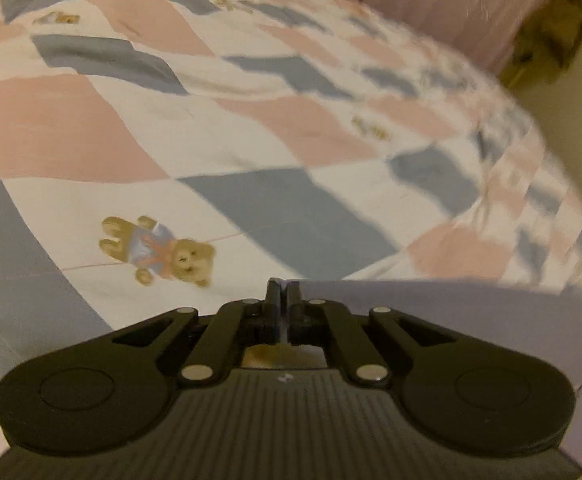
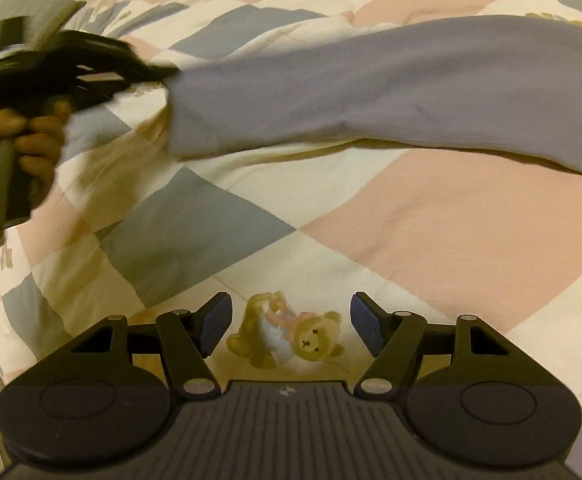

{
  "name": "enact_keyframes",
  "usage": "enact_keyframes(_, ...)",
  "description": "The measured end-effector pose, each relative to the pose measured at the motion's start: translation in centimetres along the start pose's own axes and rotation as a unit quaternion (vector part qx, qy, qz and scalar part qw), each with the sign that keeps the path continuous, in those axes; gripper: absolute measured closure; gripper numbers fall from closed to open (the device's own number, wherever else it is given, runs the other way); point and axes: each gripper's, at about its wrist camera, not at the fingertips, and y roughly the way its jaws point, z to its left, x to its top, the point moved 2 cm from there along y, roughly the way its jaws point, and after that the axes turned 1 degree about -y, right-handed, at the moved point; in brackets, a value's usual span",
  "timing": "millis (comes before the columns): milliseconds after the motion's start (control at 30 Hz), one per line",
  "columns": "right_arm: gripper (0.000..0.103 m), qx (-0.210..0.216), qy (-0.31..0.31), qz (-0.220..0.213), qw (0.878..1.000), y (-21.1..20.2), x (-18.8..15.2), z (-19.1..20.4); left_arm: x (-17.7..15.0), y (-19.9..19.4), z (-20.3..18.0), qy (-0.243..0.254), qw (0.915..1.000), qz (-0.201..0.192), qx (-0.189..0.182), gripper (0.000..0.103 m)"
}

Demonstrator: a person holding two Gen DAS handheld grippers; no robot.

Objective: Fold clothes

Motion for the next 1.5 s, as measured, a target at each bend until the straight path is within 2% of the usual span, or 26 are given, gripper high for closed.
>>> enact_keyframes(67, 0.034, 0.0, 0.0, 0.001, 1.0, 0.4, -0.1, 0.3, -0.5, 2.3, -0.2, 0.033, 0.9982, 0.032, 0.039, 0.101)
enact_keyframes(133, 0.034, -0.005, -0.004, 0.005, 1.0, 0.8, -0.1, 0.5, -1.2, 4.2, -0.2, 0.064, 0.9926, 0.06, 0.083, 0.102)
enact_keyframes(200, 0.034, -0.013, -0.009, 0.005, 1.0, 0.8, 0.1, 0.8, -1.1, 4.5, -0.5, 0.067, 0.9907, 0.069, 0.096, 0.101)
enact_keyframes(233, 0.034, -0.015, -0.01, 0.0, 1.0, 0.5, 0.3, 0.9, -0.9, 3.5, -0.5, 0.052, 0.9932, 0.057, 0.087, 0.097)
enact_keyframes(300, 0.034, -0.014, -0.011, -0.009, 1.0, -0.3, 0.5, 1.2, -1.0, 1.5, 0.3, 0.005, 0.9964, 0.04, 0.074, 0.071)
enact_keyframes(367, 0.032, -0.015, -0.009, -0.019, 1.0, -1.2, 0.5, 1.3, -1.6, -0.2, 1.4, -0.052, 0.9966, 0.034, 0.054, 0.073)
enact_keyframes(433, 0.03, -0.015, -0.004, -0.025, 1.0, -2.3, 0.2, 1.1, -2.5, -1.0, 2.6, -0.112, 0.9922, 0.046, 0.031, 0.075)
enact_keyframes(533, 0.03, -0.025, 0.006, -0.027, 0.999, -3.6, -0.7, 0.4, -3.7, 0.1, 3.6, -0.186, 0.9801, 0.069, 0.005, 0.076)
enact_keyframes(633, 0.03, -0.035, 0.023, -0.026, 0.999, -4.6, -1.8, -0.5, -4.4, 1.6, 3.9, -0.238, 0.9677, 0.08, -0.02, 0.076)
enact_keyframes(800, 0.03, -0.047, 0.041, -0.021, 0.998, -5.3, -3.3, -1.2, -5.2, 3.9, 3.2, -0.254, 0.9611, 0.105, -0.026, 0.077)
enact_keyframes(833, 0.029, -0.047, 0.043, -0.02, 0.998, -5.3, -3.6, -1.3, -5.2, 4.1, 3.0, -0.256, 0.9607, 0.105, -0.026, 0.08)
enact_keyframes(867, 0.028, -0.047, 0.045, -0.02, 0.998, -5.3, -3.7, -1.2, -5.2, 4.4, 3.0, -0.256, 0.961, 0.103, -0.02, 0.096)
enact_keyframes(900, 0.028, -0.046, 0.046, -0.021, 0.998, -5.4, -3.8, -1.1, -5.2, 4.4, 3.1, -0.258, 0.9607, 0.102, -0.015, 0.101)
enact_keyframes(933, 0.028, -0.044, 0.047, -0.021, 0.998, -5.4, -4.0, -1.0, -5.3, 4.2, 3.2, -0.26, 0.9603, 0.098, -0.017, 0.101)
enact_keyframes(1100, 0.028, -0.043, 0.039, -0.021, 0.998, -5.5, -4.2, -0.5, -5.7, -0.2, 2.2, -0.184, 0.9807, 0.061, -0.025, 0.101)
enact_keyframes(1200, 0.028, -0.044, 0.047, -0.03, 0.997, -6.0, -4.3, -0.7, -6.6, 0.3, 1.5, -0.125, 0.989, 0.077, 0.013, 0.101)
enact_keyframes(1333, 0.028, -0.045, 0.061, -0.036, 0.996, -6.4, -4.3, -1.4, -7.4, 2.1, -0.2, -0.052, 0.9919, 0.1, 0.059, 0.099)
enact_keyframes(1400, 0.028, -0.047, 0.065, -0.041, 0.996, -6.8, -4.3, -1.6, -7.5, 1.3, -1.6, -0.017, 0.991, 0.097, 0.091, 0.092)
enact_keyframes(1433, 0.028, -0.048, 0.065, -0.046, 0.996, -7.2, -4.2, -1.7, -7.6, 0.8, -2.1, 0.001, 0.9887, 0.097, 0.115, 0.09)
enact_keyframes(1500, 0.027, -0.053, 0.068, -0.058, 0.995, -8.4, -4.2, -2.1, -8.1, -1.1, -3.6, 0.058, 0.9768, 0.096, 0.182, 0.089)
